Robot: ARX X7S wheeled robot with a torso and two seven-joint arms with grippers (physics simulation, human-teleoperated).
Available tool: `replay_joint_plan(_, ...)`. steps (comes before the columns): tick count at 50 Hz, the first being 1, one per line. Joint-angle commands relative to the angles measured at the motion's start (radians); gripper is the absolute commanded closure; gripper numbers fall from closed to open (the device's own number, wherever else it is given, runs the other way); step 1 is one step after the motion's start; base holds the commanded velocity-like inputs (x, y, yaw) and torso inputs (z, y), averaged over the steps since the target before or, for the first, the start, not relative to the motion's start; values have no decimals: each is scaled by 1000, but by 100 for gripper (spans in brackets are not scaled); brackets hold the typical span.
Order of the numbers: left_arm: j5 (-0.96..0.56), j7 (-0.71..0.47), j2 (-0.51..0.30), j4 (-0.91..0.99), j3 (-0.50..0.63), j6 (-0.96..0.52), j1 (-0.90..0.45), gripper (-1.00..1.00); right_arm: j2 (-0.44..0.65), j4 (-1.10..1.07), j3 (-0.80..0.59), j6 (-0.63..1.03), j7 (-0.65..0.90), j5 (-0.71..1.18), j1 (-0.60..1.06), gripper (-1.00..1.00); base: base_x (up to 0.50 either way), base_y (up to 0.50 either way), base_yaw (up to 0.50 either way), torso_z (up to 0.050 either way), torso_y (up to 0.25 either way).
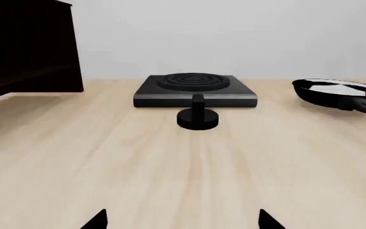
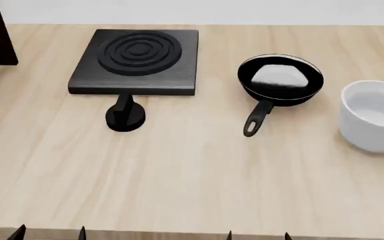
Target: Put the frying pan under the cabinet shelf.
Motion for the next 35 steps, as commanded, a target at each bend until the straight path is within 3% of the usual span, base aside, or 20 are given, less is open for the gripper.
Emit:
replay_joint_plan(1, -10, -11, -10, 0, 11, 0, 0, -100, 9, 0, -13, 0, 13, 9, 0, -100, 0, 0, 0, 0, 0)
replay_joint_plan(14, -19, -64, -49, 31, 68, 9, 19, -100, 49, -4, -65, -7, 47, 41, -13, -100, 0, 0, 0, 0, 0)
replay_joint_plan(35, 0, -96, -87, 22, 123, 28, 17, -100, 86, -11, -104, -16, 71, 59, -16, -100, 0, 0, 0, 48, 74)
